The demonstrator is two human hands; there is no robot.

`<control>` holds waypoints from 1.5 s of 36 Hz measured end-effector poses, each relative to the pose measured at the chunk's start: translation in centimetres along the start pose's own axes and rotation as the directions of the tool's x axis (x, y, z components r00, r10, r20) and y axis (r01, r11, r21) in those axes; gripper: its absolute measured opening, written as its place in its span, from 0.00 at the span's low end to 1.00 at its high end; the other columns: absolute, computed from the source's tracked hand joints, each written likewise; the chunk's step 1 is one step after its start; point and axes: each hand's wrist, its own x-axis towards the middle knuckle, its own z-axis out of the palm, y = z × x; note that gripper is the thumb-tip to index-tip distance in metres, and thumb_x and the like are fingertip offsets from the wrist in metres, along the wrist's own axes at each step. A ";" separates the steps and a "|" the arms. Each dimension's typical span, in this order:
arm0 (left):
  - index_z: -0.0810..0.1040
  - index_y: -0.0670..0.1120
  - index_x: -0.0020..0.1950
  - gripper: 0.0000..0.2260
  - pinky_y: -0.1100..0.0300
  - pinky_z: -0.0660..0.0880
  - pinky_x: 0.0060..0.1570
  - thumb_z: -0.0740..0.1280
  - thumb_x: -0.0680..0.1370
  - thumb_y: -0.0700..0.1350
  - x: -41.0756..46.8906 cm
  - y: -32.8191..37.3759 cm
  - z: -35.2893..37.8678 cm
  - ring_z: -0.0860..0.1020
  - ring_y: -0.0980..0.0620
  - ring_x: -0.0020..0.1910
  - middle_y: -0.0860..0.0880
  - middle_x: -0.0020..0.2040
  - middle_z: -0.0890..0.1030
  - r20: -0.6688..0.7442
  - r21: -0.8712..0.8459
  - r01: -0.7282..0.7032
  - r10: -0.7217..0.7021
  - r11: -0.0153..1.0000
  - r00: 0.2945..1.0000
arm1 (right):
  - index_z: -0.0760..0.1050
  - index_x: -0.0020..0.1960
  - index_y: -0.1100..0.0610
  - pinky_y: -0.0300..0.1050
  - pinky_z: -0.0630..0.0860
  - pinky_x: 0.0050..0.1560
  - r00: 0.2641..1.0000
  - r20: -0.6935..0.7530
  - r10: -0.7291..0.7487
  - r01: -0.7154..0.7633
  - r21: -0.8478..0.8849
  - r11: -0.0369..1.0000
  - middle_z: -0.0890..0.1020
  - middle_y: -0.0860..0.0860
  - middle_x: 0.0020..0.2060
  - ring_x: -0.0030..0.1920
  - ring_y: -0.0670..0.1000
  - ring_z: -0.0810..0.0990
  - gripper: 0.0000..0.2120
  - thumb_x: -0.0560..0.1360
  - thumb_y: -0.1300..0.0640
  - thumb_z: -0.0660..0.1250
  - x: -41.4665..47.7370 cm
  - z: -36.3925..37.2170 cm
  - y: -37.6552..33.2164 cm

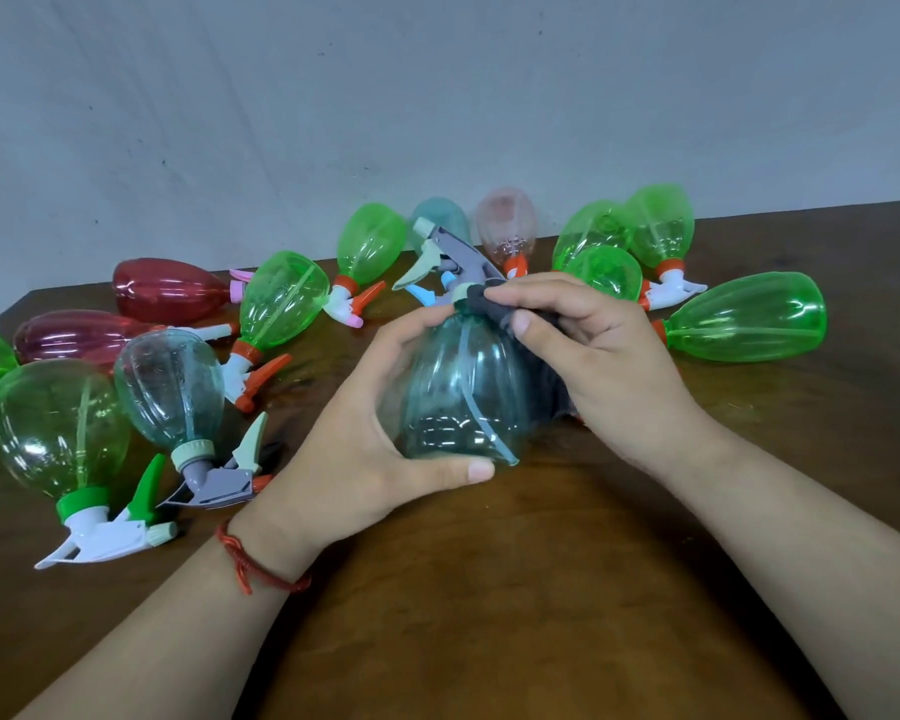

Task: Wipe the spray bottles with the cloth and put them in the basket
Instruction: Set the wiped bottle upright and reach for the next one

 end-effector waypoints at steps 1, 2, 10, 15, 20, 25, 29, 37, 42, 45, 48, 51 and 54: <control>0.63 0.44 0.82 0.46 0.55 0.76 0.71 0.80 0.68 0.28 0.0 0.0 0.0 0.75 0.46 0.76 0.50 0.77 0.75 -0.001 -0.026 0.001 -0.001 1.000 1.000 | 0.84 0.61 0.55 0.44 0.73 0.70 1.000 -0.009 0.005 -0.004 0.032 0.999 0.84 0.51 0.60 0.66 0.50 0.81 0.13 0.82 0.68 0.67 0.1 0.1 0.1; 0.63 0.43 0.82 0.46 0.56 0.76 0.70 0.79 0.68 0.27 0.1 0.0 0.0 0.76 0.46 0.75 0.50 0.76 0.76 -0.004 -0.052 0.003 -0.003 0.999 1.000 | 0.84 0.61 0.55 0.44 0.73 0.70 1.000 -0.013 0.014 -0.013 0.061 0.998 0.84 0.52 0.60 0.66 0.51 0.81 0.13 0.82 0.68 0.67 0.1 0.1 0.1; 0.63 0.45 0.81 0.46 0.53 0.77 0.70 0.80 0.68 0.31 0.1 -0.2 0.6 0.77 0.45 0.74 0.49 0.75 0.76 -0.059 -0.107 0.029 -0.036 0.994 0.998 | 0.85 0.59 0.56 0.39 0.73 0.68 0.997 -0.001 -0.079 0.078 -0.108 0.991 0.84 0.52 0.58 0.65 0.49 0.81 0.13 0.81 0.69 0.69 -0.2 0.0 -0.4; 0.66 0.48 0.80 0.43 0.47 0.79 0.69 0.84 0.70 0.37 0.5 -0.5 -0.3 0.80 0.46 0.71 0.51 0.72 0.79 -0.185 -0.088 0.065 -0.080 0.994 0.979 | 0.86 0.59 0.55 0.43 0.73 0.70 0.987 0.090 -0.134 0.150 -0.207 0.967 0.83 0.50 0.59 0.66 0.52 0.80 0.13 0.80 0.69 0.70 -0.8 0.4 -0.6; 0.68 0.53 0.79 0.43 0.45 0.78 0.69 0.86 0.68 0.46 0.7 -0.5 -0.8 0.81 0.46 0.69 0.51 0.71 0.80 -0.259 -0.100 0.081 -0.104 0.992 0.960 | 0.86 0.60 0.55 0.42 0.72 0.70 0.977 0.140 -0.162 0.193 -0.250 0.949 0.83 0.50 0.59 0.65 0.52 0.80 0.14 0.80 0.68 0.71 -1.1 0.7 -0.8; 0.69 0.56 0.76 0.42 0.53 0.80 0.66 0.86 0.67 0.49 0.9 -0.5 -0.6 0.82 0.52 0.68 0.55 0.68 0.82 -0.309 -0.081 0.096 -0.116 0.992 0.944 | 0.87 0.59 0.55 0.40 0.73 0.67 0.971 0.163 -0.173 0.213 -0.275 0.938 0.83 0.49 0.58 0.63 0.51 0.81 0.14 0.80 0.69 0.71 -1.2 0.8 -1.0; 0.69 0.58 0.75 0.41 0.59 0.80 0.65 0.84 0.67 0.47 0.9 -0.3 -0.6 0.83 0.55 0.66 0.59 0.66 0.83 -0.314 -0.058 0.106 -0.119 0.993 0.942 | 0.87 0.59 0.56 0.38 0.74 0.65 0.964 0.179 -0.197 0.245 -0.302 0.921 0.82 0.49 0.58 0.62 0.49 0.81 0.13 0.80 0.69 0.71 -1.2 1.0 -0.8; 0.66 0.52 0.80 0.45 0.45 0.78 0.69 0.86 0.69 0.43 0.6 -0.4 -0.7 0.80 0.47 0.71 0.51 0.73 0.79 -0.211 -0.028 0.109 -0.113 0.994 0.971 | 0.86 0.59 0.55 0.41 0.74 0.68 0.994 0.067 -0.082 0.090 -0.133 0.987 0.83 0.50 0.59 0.65 0.49 0.80 0.13 0.80 0.69 0.71 -0.7 0.6 0.0; 0.65 0.50 0.81 0.45 0.45 0.77 0.71 0.84 0.69 0.37 0.3 -0.5 -0.3 0.78 0.47 0.73 0.52 0.75 0.77 -0.105 -0.019 0.078 -0.079 0.997 0.991 | 0.86 0.57 0.56 0.40 0.75 0.67 0.993 0.052 0.105 -0.112 0.150 0.982 0.85 0.48 0.58 0.64 0.47 0.82 0.13 0.80 0.70 0.69 -0.2 0.1 0.6; 0.63 0.47 0.81 0.45 0.51 0.78 0.70 0.81 0.70 0.33 0.0 -0.2 -0.3 0.78 0.47 0.73 0.52 0.74 0.77 -0.028 -0.052 0.057 -0.058 0.997 0.998 | 0.85 0.58 0.57 0.47 0.77 0.68 0.984 0.016 0.179 -0.176 0.285 0.942 0.86 0.48 0.59 0.64 0.49 0.83 0.12 0.80 0.69 0.68 -0.1 0.2 0.6; 0.61 0.46 0.82 0.43 0.57 0.77 0.66 0.77 0.72 0.31 -0.2 0.1 -0.3 0.79 0.49 0.72 0.52 0.74 0.77 0.046 -0.084 0.038 -0.034 0.996 0.998 | 0.87 0.55 0.55 0.53 0.77 0.71 0.975 0.003 0.220 -0.200 0.433 0.879 0.87 0.52 0.58 0.62 0.51 0.84 0.11 0.77 0.65 0.70 0.0 0.2 0.1; 0.60 0.48 0.83 0.45 0.57 0.77 0.67 0.79 0.72 0.30 -0.1 0.4 -0.4 0.78 0.49 0.73 0.53 0.75 0.76 0.087 -0.055 0.038 -0.033 0.998 0.996 | 0.88 0.53 0.55 0.48 0.78 0.68 0.983 -0.014 0.181 -0.157 0.433 0.888 0.88 0.53 0.56 0.59 0.51 0.84 0.12 0.78 0.67 0.69 0.0 0.0 -0.4; 0.61 0.51 0.83 0.48 0.51 0.75 0.73 0.83 0.70 0.36 0.0 0.2 -0.5 0.74 0.48 0.77 0.54 0.78 0.72 0.070 0.036 0.028 -0.030 0.999 0.997 | 0.87 0.55 0.56 0.47 0.78 0.67 0.994 -0.016 0.112 -0.101 0.319 0.943 0.86 0.52 0.56 0.60 0.51 0.83 0.13 0.80 0.70 0.69 0.1 -0.3 -0.4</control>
